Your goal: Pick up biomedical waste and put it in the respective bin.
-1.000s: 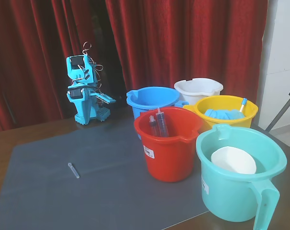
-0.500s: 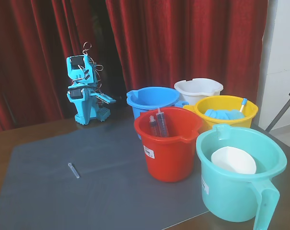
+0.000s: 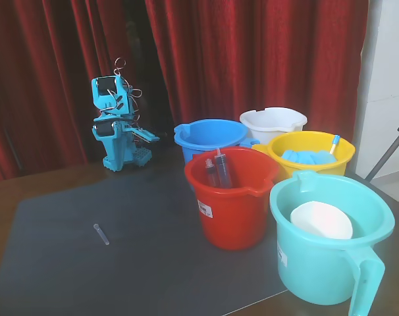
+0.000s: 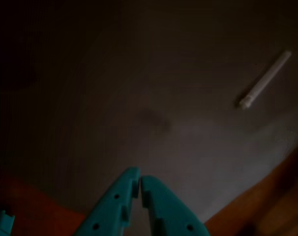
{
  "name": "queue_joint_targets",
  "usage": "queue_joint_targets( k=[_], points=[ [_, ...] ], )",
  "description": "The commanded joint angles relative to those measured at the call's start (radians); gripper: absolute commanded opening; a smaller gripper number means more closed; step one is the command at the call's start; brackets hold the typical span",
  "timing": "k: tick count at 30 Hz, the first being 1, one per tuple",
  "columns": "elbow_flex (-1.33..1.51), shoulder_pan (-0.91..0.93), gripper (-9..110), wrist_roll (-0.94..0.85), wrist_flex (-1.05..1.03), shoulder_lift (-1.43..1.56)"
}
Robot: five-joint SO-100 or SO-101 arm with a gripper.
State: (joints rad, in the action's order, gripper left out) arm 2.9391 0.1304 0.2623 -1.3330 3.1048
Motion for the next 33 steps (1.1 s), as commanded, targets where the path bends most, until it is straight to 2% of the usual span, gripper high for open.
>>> queue_joint_targets(
  k=[1,9,15,19,26,33],
  points=[
    [-0.012,-0.005,0,0.003,0.003,0.005],
    [-0.011,-0.005,0,0.002,0.011,0.005],
    [-0.003,-0.002,0,0.02,0.552,-0.009],
    [-0.032,0.063,0,0.026,0.67,-0.014],
    [-0.287,0.074,6,-0.052,0.472,-0.192],
    [-0.782,0.075,7,-0.13,0.224,-0.753]
  ],
)
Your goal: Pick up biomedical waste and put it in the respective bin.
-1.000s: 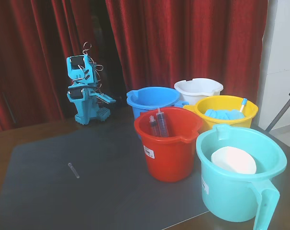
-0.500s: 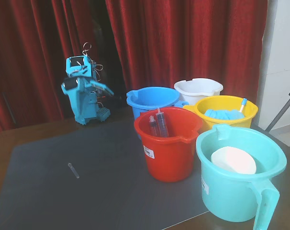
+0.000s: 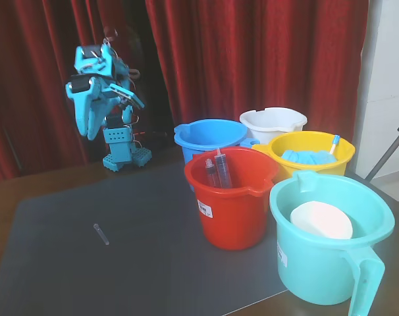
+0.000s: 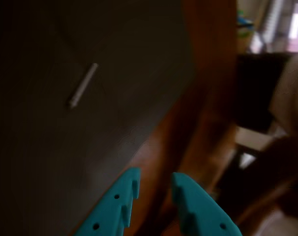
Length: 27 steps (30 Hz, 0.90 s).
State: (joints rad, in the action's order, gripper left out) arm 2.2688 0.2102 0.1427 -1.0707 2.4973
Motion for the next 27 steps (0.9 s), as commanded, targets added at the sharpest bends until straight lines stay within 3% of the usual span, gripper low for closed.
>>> queue_joint_targets(
  k=[1,8,14,21,27],
  points=[
    [-0.206,-0.005,7,-0.011,-0.071,-0.258],
    [-0.801,-0.005,7,0.005,-0.236,-0.939],
    [-1.049,0.017,7,0.331,-0.347,-1.327],
    [-1.135,0.054,7,0.621,-0.495,-1.371],
    [-1.135,0.041,7,0.649,-0.5,-1.382]
  ],
)
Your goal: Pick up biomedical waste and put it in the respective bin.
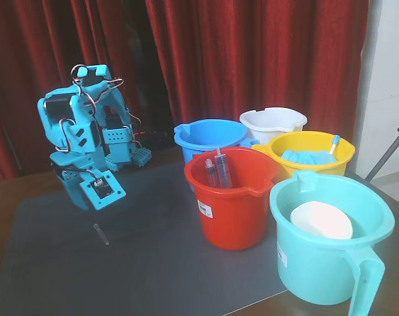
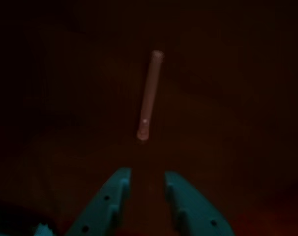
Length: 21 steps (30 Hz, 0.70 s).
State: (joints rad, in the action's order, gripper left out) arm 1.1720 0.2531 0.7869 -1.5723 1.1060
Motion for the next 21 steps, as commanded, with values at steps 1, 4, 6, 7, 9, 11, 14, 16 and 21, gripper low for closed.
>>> queue_joint_targets(
  k=[1,4,6,7,9,11,14,16,21],
  points=[
    [-0.038,-0.002,7,0.005,0.005,0.006],
    [-0.035,-0.003,13,0.005,0.006,0.003],
    [-0.021,-0.005,26,0.005,-0.002,0.003],
    [-0.02,-0.005,28,0.005,-0.002,0.002],
    [0.005,-0.005,31,0.005,0.006,0.002],
    [0.018,-0.005,32,0.006,0.009,0.002],
    [0.035,-0.005,32,0.005,0.037,0.002],
    [0.043,-0.005,32,0.005,0.066,0.002],
    [0.064,-0.061,32,0.003,0.141,-0.034]
  ],
)
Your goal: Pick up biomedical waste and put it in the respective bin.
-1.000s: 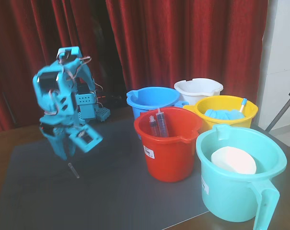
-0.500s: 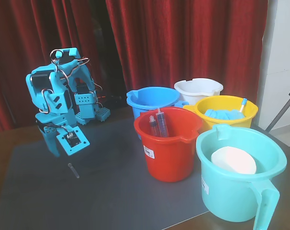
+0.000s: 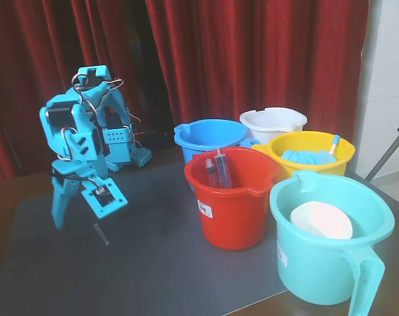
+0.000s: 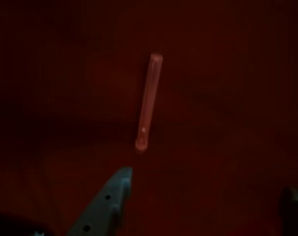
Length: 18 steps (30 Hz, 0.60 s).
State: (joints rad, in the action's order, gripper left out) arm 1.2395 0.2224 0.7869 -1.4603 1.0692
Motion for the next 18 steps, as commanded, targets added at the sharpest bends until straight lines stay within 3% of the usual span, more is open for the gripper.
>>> queue_joint_targets(
  k=[1,18],
  points=[
    [-0.005,-0.038,32,0.003,0.041,-0.014],
    [-0.008,-0.043,31,-0.091,0.028,-0.114]
  ],
)
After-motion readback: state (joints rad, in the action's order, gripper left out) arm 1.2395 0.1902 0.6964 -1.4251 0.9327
